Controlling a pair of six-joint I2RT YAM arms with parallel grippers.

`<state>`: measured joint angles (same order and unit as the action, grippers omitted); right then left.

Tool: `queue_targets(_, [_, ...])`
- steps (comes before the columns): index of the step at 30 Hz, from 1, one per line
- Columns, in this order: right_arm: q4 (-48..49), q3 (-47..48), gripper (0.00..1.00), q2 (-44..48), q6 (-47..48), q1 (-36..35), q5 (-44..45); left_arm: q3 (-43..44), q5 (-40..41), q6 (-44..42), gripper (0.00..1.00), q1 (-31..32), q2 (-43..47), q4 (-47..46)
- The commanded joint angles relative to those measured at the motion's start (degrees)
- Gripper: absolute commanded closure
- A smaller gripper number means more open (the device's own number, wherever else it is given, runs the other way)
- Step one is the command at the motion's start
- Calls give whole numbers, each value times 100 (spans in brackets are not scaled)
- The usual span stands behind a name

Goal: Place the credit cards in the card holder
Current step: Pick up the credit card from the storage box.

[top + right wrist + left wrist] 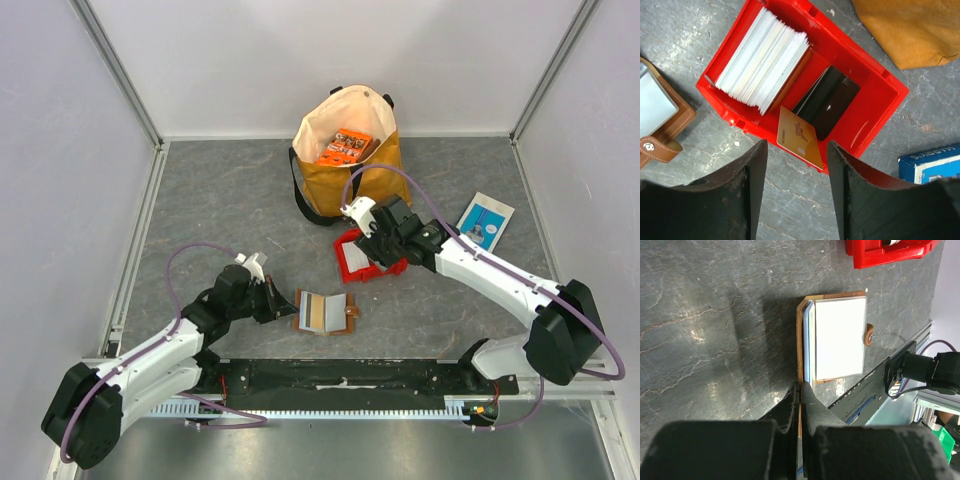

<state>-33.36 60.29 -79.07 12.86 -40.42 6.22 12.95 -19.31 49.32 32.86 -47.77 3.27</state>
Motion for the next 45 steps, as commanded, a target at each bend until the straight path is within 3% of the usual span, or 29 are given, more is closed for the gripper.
queue_targets(1, [-232,290,45,-3,340,105,-279,243,-170,-256,98,10,4,-151])
queue_targets(27, [-258,281,55,-548,489,404,-534,234,-187,-291,98,10,-48,-177])
queue_targets(37, [-285,290,65,-592,515,571,-797,252,-196,-309,98,18,-101,-186])
queue_targets(45, [-337,369,83,-864,524,632,-868,226,-196,-309,98,18,-75,-177])
